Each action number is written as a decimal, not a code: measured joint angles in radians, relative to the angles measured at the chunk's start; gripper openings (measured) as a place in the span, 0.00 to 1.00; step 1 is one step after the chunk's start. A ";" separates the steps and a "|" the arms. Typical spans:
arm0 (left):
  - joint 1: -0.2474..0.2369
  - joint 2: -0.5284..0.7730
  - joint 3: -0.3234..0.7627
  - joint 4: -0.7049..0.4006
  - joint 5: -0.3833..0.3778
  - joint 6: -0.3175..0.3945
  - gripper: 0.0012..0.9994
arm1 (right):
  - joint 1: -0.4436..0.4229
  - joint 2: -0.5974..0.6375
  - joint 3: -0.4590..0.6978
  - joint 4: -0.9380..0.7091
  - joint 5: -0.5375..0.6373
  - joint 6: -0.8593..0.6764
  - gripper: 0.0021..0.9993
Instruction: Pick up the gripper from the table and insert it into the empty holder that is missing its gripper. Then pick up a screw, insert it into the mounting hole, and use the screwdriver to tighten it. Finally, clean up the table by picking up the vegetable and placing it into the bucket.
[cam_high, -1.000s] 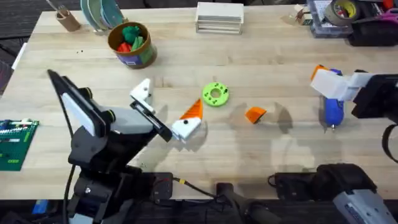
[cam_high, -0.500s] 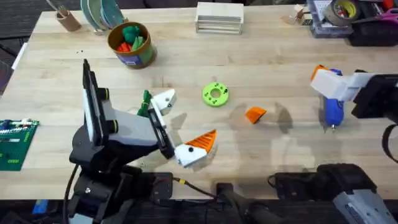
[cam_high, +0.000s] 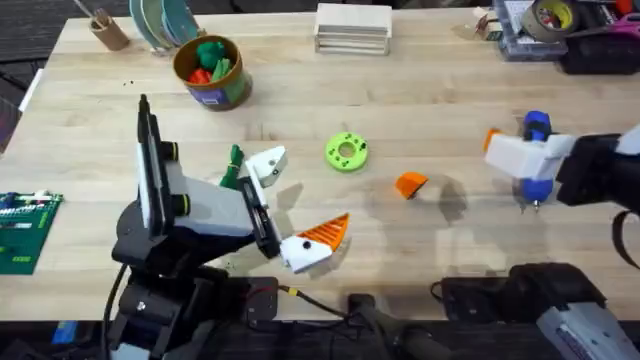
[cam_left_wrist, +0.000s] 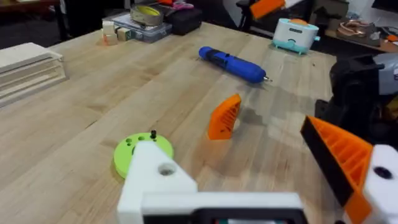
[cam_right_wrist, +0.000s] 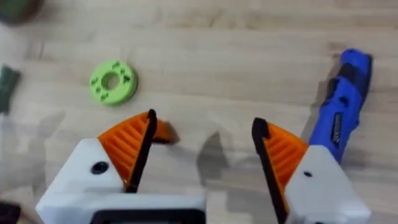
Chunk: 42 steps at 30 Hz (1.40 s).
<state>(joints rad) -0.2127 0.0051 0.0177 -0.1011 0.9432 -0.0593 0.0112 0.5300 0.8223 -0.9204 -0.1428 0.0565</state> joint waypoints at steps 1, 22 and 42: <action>0.000 0.000 0.000 0.000 0.000 0.000 0.99 | 0.007 0.020 0.014 -0.027 -0.007 -0.007 0.99; 0.000 0.000 0.000 0.000 0.000 0.000 0.99 | 0.283 0.301 0.109 -0.123 -0.031 -0.094 0.99; 0.000 0.000 0.000 0.000 0.000 0.000 0.99 | 0.552 0.604 0.080 0.017 0.146 -0.006 0.99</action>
<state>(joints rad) -0.2127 0.0051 0.0177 -0.1013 0.9436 -0.0592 0.5632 1.1344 0.9021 -0.9034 0.0030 0.0503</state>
